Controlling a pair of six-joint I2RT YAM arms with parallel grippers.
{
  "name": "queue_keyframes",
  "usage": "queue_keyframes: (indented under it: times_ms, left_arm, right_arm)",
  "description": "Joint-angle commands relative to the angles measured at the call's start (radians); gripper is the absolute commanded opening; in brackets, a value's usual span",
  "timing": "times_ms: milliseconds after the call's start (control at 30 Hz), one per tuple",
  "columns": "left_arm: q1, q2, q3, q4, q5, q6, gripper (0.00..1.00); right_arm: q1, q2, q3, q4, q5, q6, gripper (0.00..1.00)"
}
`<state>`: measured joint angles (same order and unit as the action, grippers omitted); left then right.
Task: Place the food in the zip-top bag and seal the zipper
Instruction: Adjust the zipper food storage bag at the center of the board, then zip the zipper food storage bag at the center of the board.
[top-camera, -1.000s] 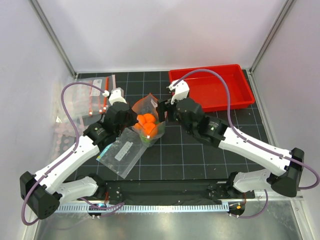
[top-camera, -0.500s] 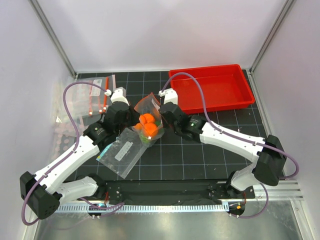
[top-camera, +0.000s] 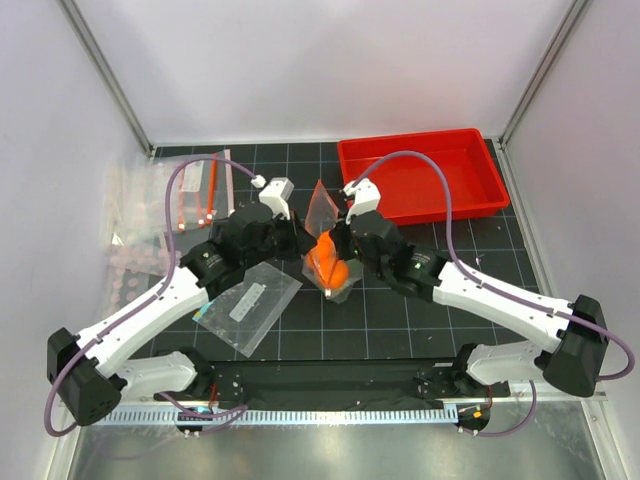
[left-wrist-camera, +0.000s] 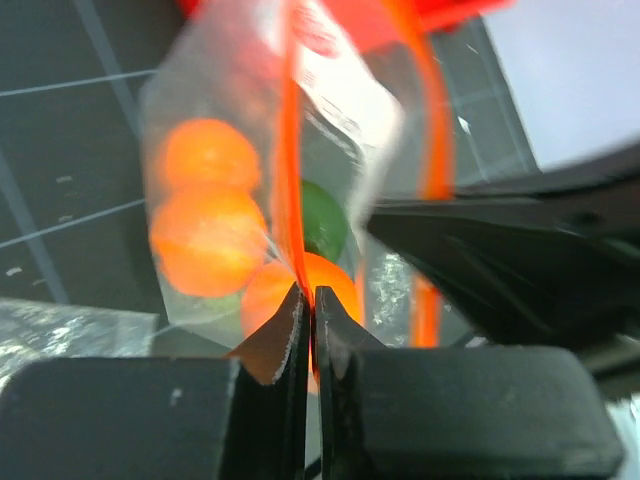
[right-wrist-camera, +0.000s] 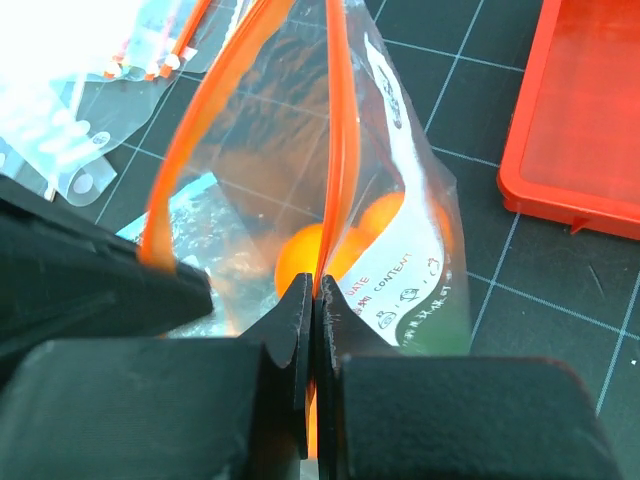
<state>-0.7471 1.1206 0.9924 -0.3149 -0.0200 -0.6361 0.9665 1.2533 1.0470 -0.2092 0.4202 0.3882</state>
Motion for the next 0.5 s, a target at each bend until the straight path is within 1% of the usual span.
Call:
queue_keyframes:
  times_ms: [0, 67, 100, 133, 200, 233, 300, 333, 367, 467]
  left_arm:
    - [-0.012, 0.019, 0.055, 0.079, 0.109, 0.056, 0.09]
    - [-0.014, 0.022, 0.058, 0.076, 0.12, 0.065, 0.13]
    - [-0.014, 0.018, 0.055, 0.076, 0.129, 0.072, 0.17]
    - [-0.014, 0.013, 0.054, 0.076, 0.135, 0.088, 0.29]
    - [-0.014, -0.002, 0.046, 0.076, 0.144, 0.102, 0.44]
    - [-0.012, -0.025, 0.039, 0.079, 0.14, 0.114, 0.56]
    - [-0.012, -0.053, 0.022, 0.089, 0.132, 0.124, 0.66]
    - [-0.012, -0.085, 0.002, 0.095, 0.12, 0.13, 0.73]
    - [-0.012, -0.099, -0.007, 0.108, 0.114, 0.142, 0.77]
    - [-0.017, -0.154, -0.041, 0.129, 0.111, 0.182, 0.81]
  right_arm:
    - [0.0, -0.014, 0.001, 0.057, 0.023, 0.011, 0.01]
    - [0.0, -0.018, -0.007, 0.068, 0.023, 0.015, 0.01]
    - [0.0, -0.023, -0.018, 0.076, 0.025, 0.017, 0.01]
    - [0.0, -0.023, -0.024, 0.08, 0.032, 0.015, 0.01]
    - [0.0, -0.032, -0.038, 0.096, 0.048, 0.014, 0.01]
    - [-0.002, -0.035, -0.041, 0.099, 0.067, 0.011, 0.01]
    - [-0.008, -0.041, -0.047, 0.099, 0.086, 0.009, 0.01]
    - [-0.011, -0.045, -0.051, 0.1, 0.095, 0.009, 0.01]
    - [-0.015, -0.045, -0.054, 0.094, 0.113, 0.012, 0.01]
    - [-0.048, -0.037, -0.054, 0.065, 0.14, 0.044, 0.01]
